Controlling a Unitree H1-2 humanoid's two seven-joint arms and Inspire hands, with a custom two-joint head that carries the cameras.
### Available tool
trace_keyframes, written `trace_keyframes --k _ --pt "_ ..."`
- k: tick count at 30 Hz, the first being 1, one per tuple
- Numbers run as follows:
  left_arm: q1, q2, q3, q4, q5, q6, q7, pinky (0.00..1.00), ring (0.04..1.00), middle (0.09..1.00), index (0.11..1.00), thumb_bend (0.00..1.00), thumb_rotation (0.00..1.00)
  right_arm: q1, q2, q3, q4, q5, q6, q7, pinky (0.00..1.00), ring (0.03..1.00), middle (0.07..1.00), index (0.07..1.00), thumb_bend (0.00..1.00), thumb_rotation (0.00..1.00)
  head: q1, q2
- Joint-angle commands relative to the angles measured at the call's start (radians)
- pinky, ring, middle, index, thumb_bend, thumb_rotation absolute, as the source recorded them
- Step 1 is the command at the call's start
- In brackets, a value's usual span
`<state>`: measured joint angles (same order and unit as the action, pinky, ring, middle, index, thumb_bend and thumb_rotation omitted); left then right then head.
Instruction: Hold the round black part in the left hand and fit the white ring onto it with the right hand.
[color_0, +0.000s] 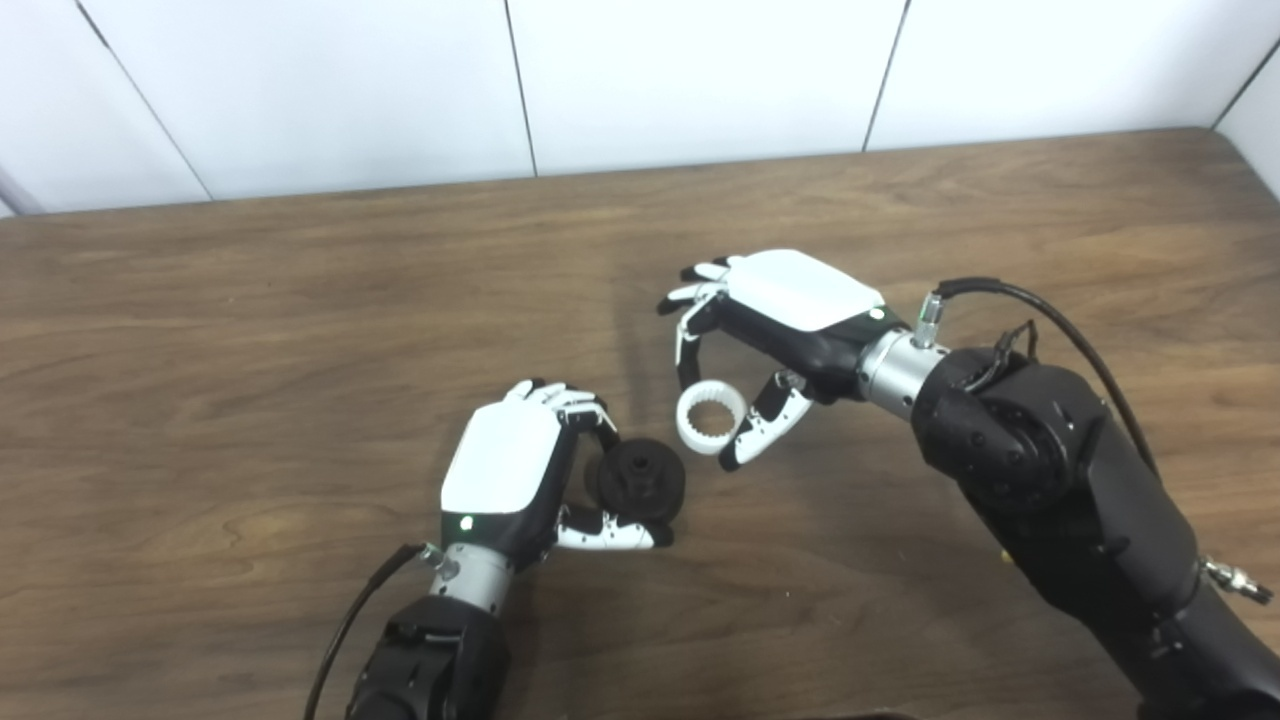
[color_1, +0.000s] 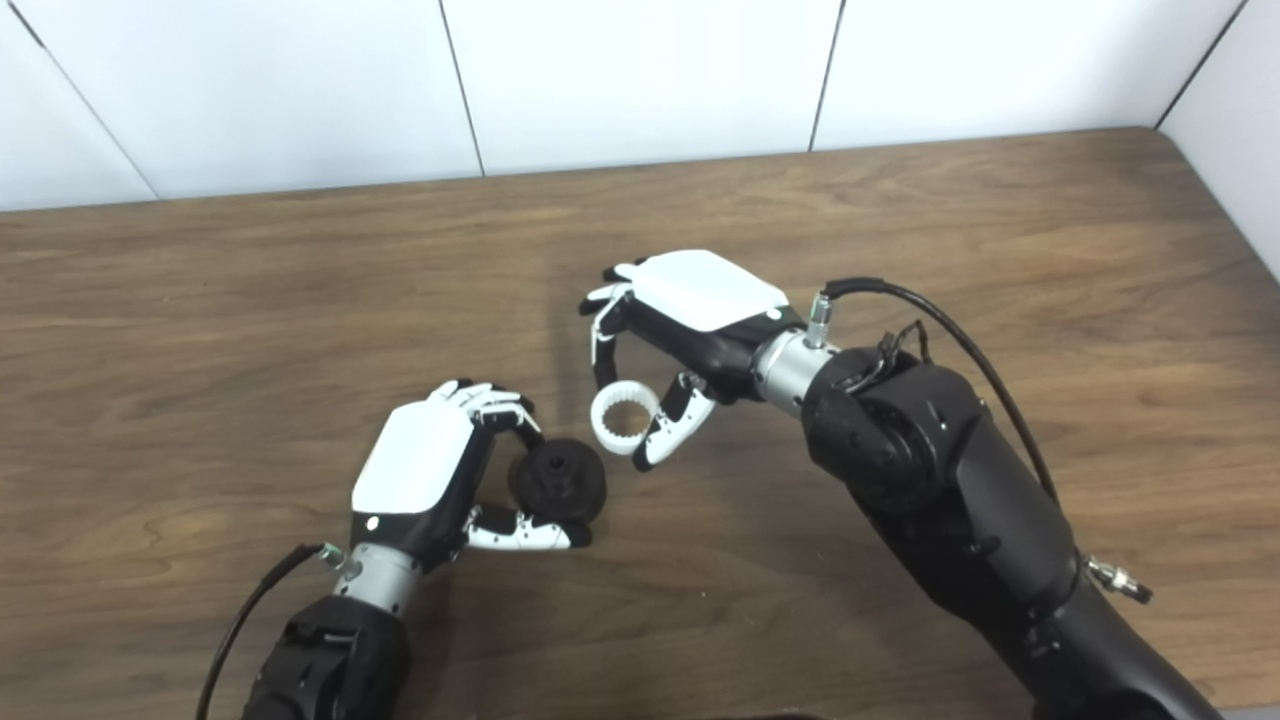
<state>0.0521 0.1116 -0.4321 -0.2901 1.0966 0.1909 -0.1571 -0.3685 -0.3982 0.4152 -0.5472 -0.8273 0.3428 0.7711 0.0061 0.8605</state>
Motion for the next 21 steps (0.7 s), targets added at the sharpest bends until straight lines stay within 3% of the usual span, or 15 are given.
trace_keyframes --k 1,21 --pt "-0.001 -0.006 -0.018 0.026 0.008 0.010 -0.039 0.92 0.846 0.761 0.485 0.52 0.05 -0.024 0.006 -0.017 -0.041 0.004 -0.019 -0.002 0.99 0.959 0.875 0.484 0.53 0.14 0.006 0.001" --pt "-0.013 -0.016 -0.040 0.029 0.022 0.037 -0.040 0.92 0.849 0.766 0.484 0.52 0.05 -0.052 0.101 -0.006 -0.038 -0.032 -0.015 0.043 1.00 0.963 0.870 0.485 0.52 0.14 0.027 0.005"
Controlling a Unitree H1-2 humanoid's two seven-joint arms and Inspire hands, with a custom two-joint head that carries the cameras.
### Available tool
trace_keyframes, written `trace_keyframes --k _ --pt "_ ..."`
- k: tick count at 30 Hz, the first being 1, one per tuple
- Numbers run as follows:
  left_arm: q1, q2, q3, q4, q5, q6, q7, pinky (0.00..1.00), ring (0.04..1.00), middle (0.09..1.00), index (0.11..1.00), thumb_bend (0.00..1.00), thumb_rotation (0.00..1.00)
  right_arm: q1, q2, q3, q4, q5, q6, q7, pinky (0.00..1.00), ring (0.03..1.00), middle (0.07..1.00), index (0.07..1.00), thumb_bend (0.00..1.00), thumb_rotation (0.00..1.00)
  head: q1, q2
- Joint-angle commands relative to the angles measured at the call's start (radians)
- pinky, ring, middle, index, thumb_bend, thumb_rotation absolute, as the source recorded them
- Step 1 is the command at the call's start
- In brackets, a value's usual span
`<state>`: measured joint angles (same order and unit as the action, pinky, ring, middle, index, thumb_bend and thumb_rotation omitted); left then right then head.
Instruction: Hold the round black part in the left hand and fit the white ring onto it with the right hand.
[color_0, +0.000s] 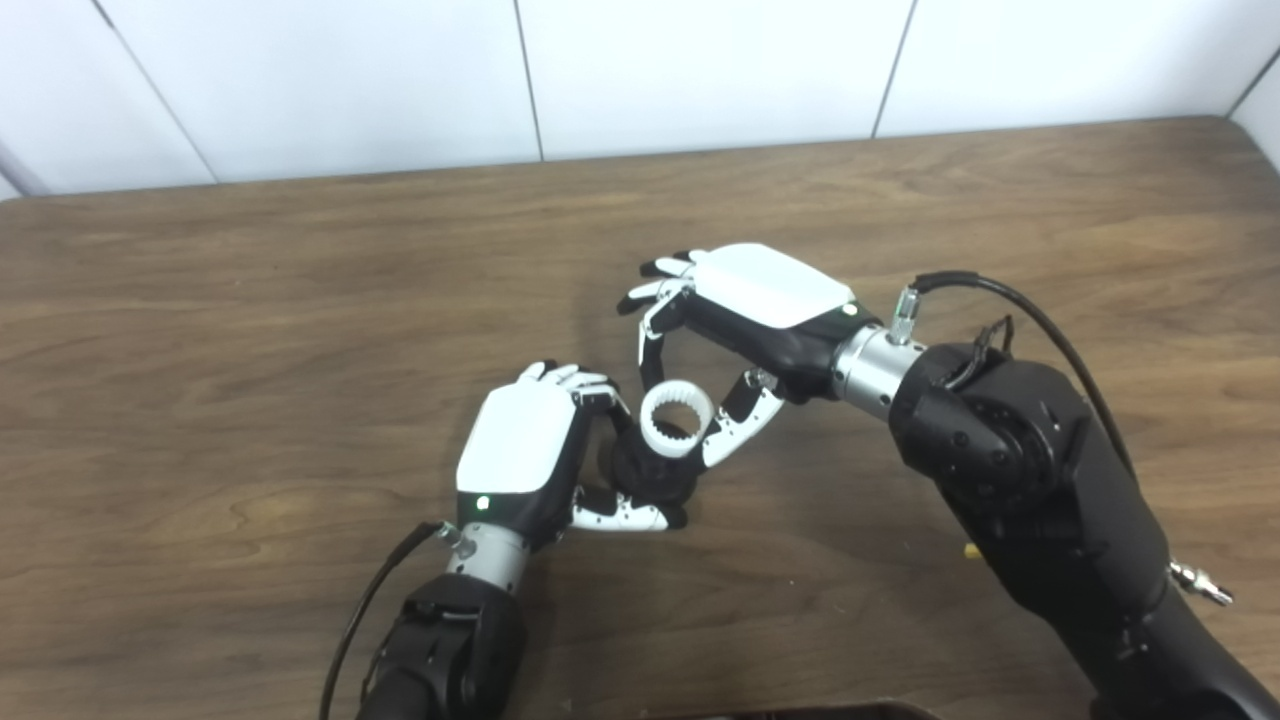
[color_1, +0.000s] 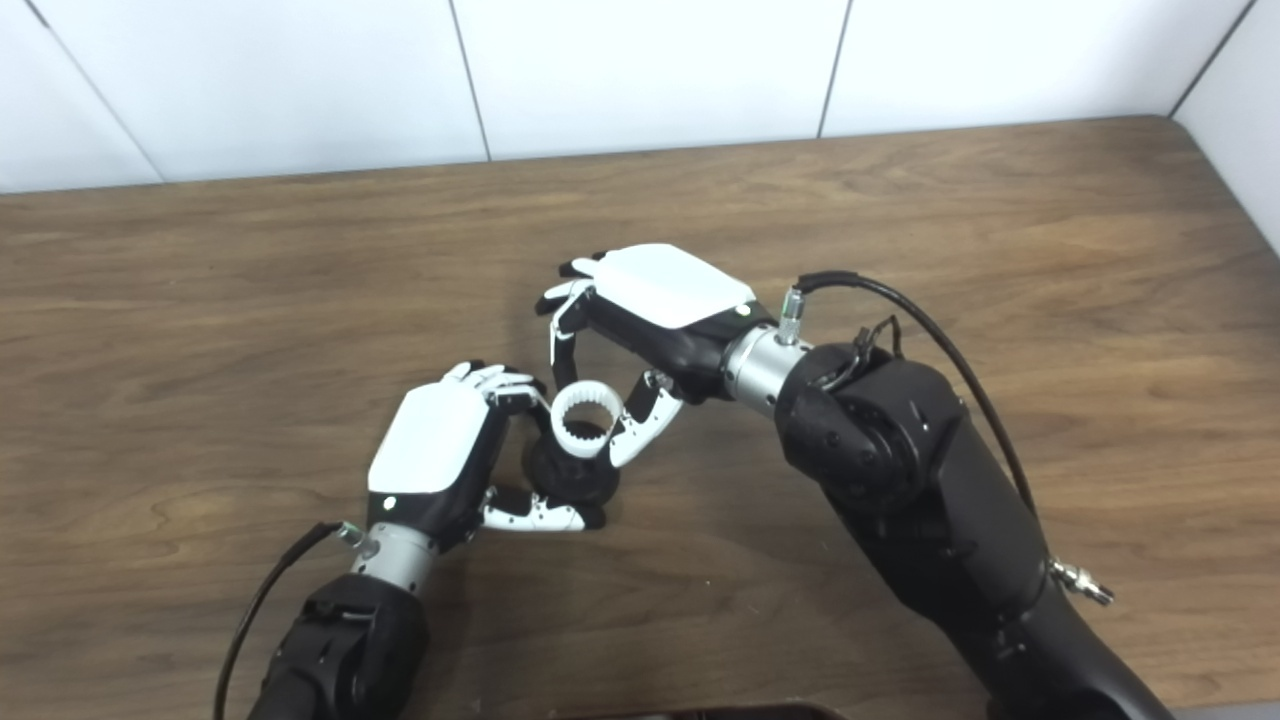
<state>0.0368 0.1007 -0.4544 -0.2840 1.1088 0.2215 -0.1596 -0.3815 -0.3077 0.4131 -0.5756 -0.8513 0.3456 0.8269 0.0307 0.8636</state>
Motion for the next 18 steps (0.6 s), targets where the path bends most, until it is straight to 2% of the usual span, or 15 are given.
trace_keyframes --k 1,18 --pt "0.002 -0.006 -0.017 0.023 0.009 0.007 -0.035 0.92 0.848 0.766 0.484 0.52 0.05 -0.038 0.014 -0.002 -0.005 -0.011 -0.020 -0.015 1.00 0.962 0.869 0.485 0.52 0.14 0.003 0.003" --pt "0.003 -0.013 -0.021 0.008 0.018 0.019 -0.055 0.93 0.850 0.775 0.485 0.52 0.05 -0.009 0.026 0.004 0.058 -0.015 -0.031 -0.032 1.00 0.965 0.868 0.485 0.52 0.14 0.010 0.010"
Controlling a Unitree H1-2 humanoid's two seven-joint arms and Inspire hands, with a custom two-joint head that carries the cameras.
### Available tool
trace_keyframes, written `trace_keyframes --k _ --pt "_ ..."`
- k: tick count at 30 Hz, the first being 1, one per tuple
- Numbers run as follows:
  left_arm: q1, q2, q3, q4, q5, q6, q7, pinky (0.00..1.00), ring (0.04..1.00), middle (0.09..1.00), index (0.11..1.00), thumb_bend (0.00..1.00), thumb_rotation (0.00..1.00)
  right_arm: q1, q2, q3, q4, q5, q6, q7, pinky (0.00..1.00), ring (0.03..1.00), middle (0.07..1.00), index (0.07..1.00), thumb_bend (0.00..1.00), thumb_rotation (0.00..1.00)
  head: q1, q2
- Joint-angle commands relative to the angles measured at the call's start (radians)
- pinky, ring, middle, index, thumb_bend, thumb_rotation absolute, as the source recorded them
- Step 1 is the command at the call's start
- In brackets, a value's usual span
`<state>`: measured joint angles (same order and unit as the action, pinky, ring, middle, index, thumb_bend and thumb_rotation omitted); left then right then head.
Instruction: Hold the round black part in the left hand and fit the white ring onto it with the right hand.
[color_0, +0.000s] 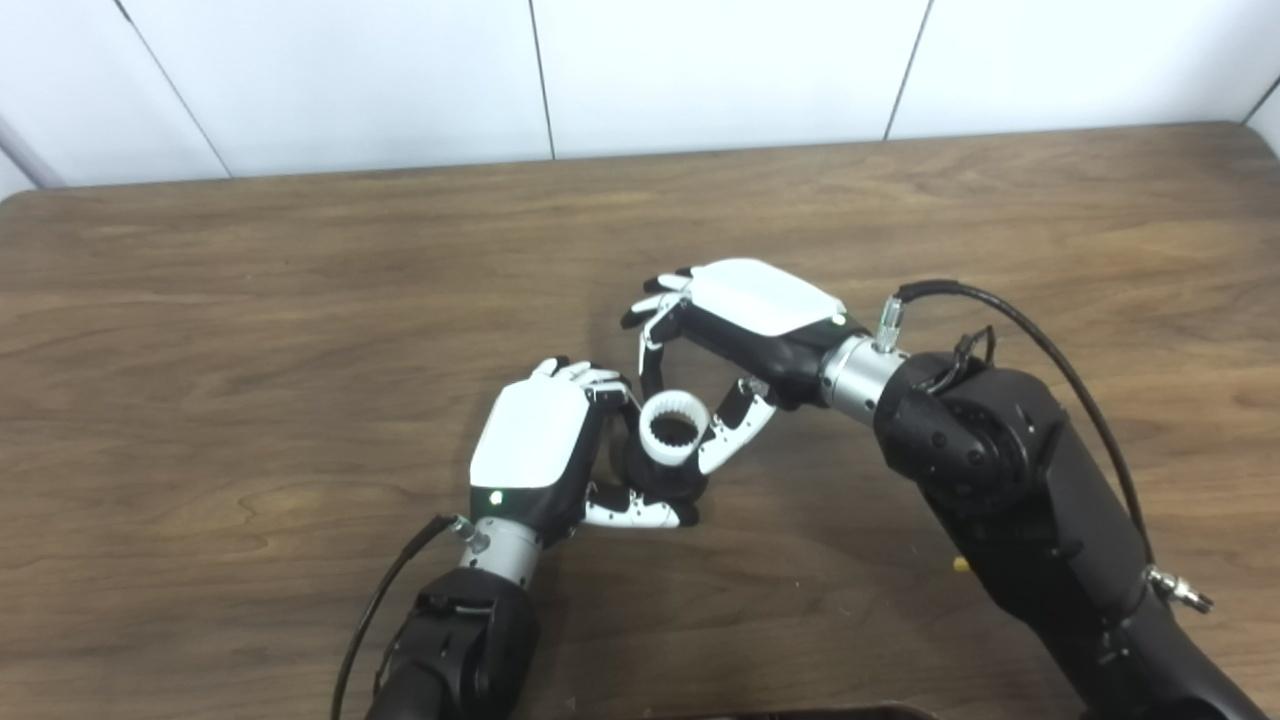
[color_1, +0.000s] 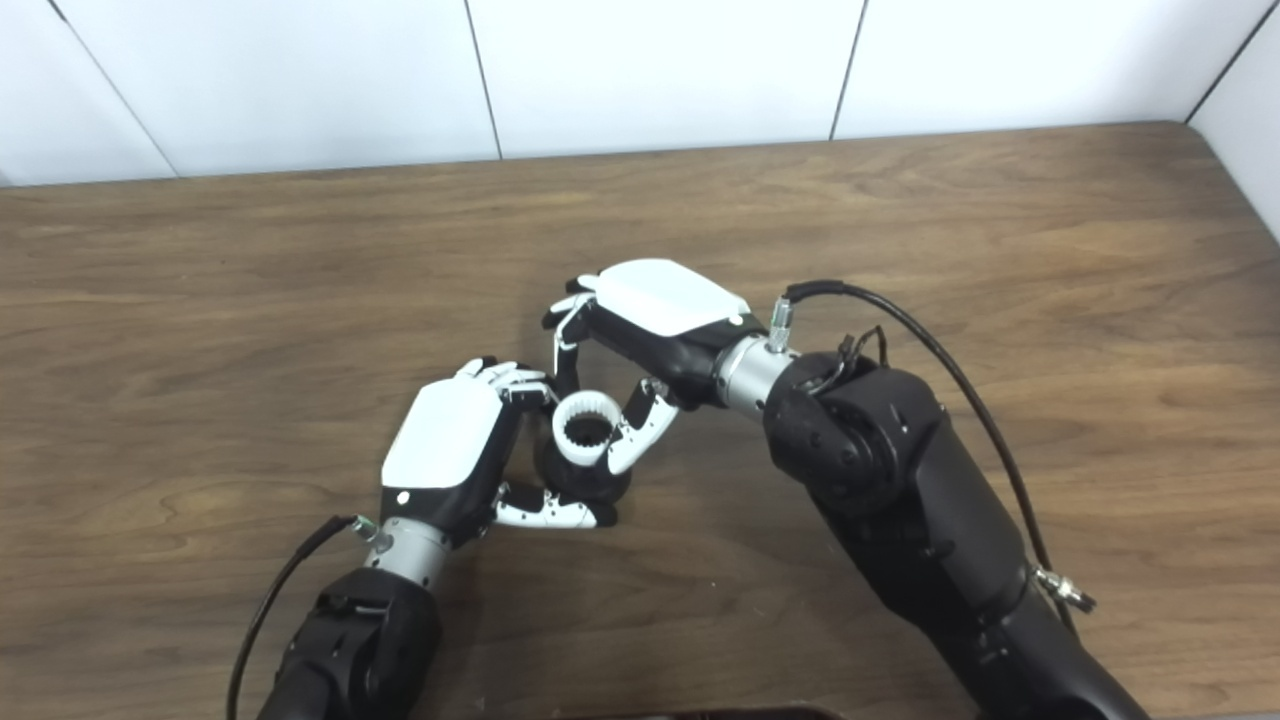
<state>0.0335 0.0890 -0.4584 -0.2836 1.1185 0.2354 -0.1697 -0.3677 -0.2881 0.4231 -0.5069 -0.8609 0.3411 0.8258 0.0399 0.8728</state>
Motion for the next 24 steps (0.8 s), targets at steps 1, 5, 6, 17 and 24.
trace_keyframes --k 1,5,6,17,24 --pt "0.006 -0.001 -0.018 0.008 0.011 0.005 -0.043 0.93 0.849 0.775 0.485 0.52 0.05 -0.022 0.006 -0.006 -0.007 -0.006 -0.028 -0.033 1.00 0.965 0.867 0.485 0.52 0.14 0.001 0.001" --pt "0.007 -0.002 -0.018 0.005 0.009 0.007 -0.042 0.92 0.846 0.773 0.484 0.52 0.05 -0.019 0.002 -0.007 0.000 -0.006 -0.025 -0.031 1.00 0.971 0.868 0.485 0.52 0.14 0.001 0.003" --pt "0.007 -0.003 -0.018 0.005 0.008 0.007 -0.042 0.92 0.846 0.773 0.484 0.52 0.05 -0.018 0.002 -0.008 0.002 -0.004 -0.025 -0.032 1.00 0.970 0.867 0.484 0.52 0.14 0.001 0.003" --pt "0.006 -0.002 -0.024 -0.004 0.012 0.016 -0.047 0.92 0.847 0.772 0.485 0.52 0.05 -0.010 0.003 -0.011 0.012 0.000 -0.023 -0.041 0.99 0.973 0.861 0.484 0.52 0.14 -0.002 0.006" --pt "0.006 -0.002 -0.027 -0.009 0.012 0.021 -0.046 0.93 0.847 0.770 0.485 0.52 0.05 -0.003 0.007 -0.005 0.023 -0.004 -0.024 -0.058 0.99 0.972 0.858 0.484 0.52 0.14 0.001 0.010"
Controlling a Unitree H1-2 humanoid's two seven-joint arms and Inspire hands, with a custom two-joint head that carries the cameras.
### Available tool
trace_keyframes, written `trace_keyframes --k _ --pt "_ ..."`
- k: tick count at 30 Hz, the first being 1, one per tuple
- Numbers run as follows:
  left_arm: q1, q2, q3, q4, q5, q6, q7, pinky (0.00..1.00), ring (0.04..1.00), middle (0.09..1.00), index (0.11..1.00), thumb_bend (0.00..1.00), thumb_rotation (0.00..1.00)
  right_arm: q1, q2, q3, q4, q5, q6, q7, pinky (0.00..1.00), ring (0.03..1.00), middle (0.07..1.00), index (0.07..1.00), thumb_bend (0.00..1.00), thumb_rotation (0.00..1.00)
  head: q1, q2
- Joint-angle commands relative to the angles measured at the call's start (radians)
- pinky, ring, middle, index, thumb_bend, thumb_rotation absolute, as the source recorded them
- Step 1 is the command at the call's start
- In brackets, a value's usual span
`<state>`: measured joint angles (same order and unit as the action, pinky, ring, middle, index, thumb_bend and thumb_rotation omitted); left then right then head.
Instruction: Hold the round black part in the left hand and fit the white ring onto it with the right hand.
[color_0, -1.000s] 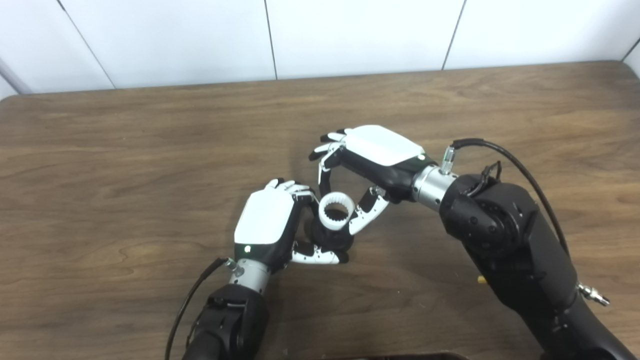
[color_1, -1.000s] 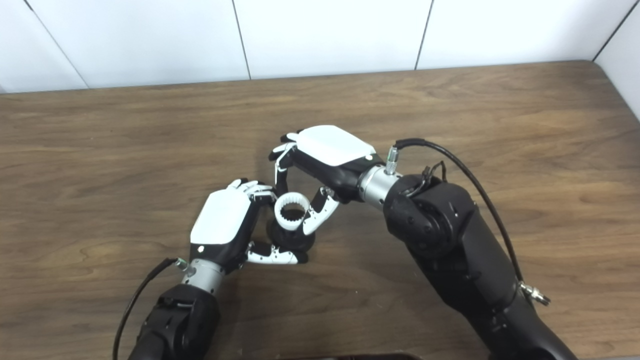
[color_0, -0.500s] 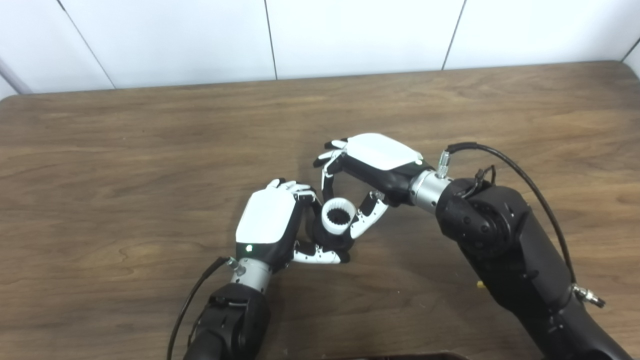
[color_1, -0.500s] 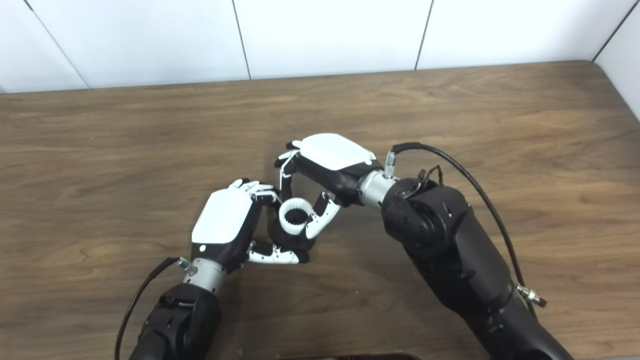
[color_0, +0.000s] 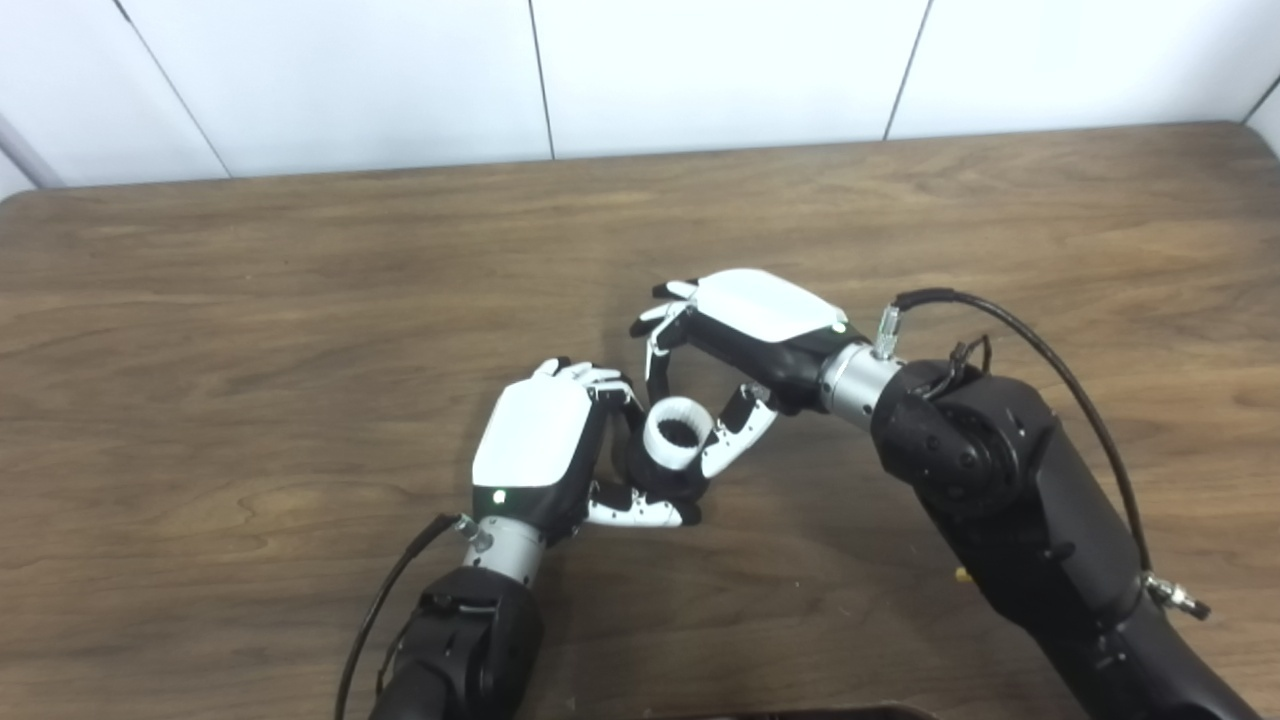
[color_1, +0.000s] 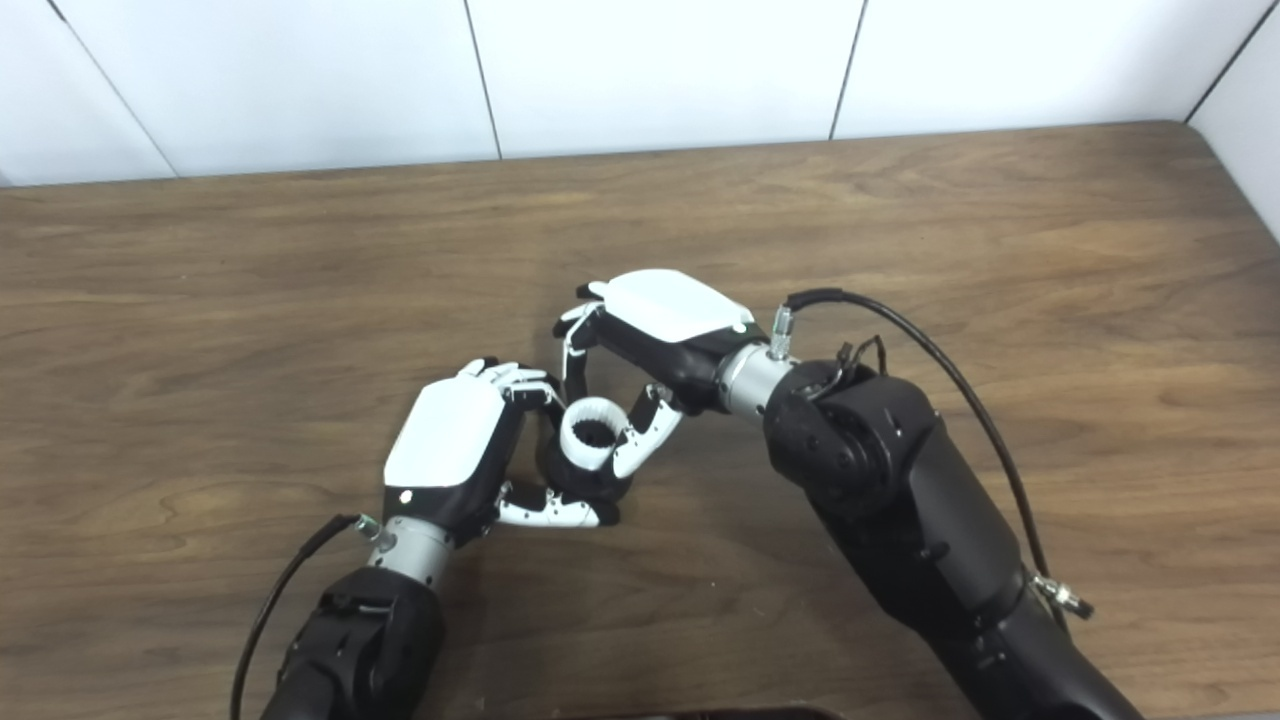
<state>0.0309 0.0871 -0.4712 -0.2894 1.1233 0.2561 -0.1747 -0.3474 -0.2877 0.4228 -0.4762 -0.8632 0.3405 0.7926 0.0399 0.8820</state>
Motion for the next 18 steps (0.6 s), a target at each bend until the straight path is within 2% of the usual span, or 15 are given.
trace_keyframes --k 1,18 --pt "0.008 -0.001 -0.014 -0.004 0.009 0.003 -0.044 0.93 0.849 0.770 0.485 0.52 0.05 -0.022 0.008 -0.004 -0.007 -0.002 -0.023 -0.025 0.99 0.971 0.858 0.484 0.52 0.14 0.001 0.000" --pt "0.009 -0.006 -0.019 -0.016 0.026 0.006 -0.057 0.93 0.844 0.772 0.485 0.52 0.05 -0.018 0.015 0.002 -0.002 0.005 -0.028 -0.036 0.99 0.964 0.850 0.484 0.52 0.14 0.001 0.008"
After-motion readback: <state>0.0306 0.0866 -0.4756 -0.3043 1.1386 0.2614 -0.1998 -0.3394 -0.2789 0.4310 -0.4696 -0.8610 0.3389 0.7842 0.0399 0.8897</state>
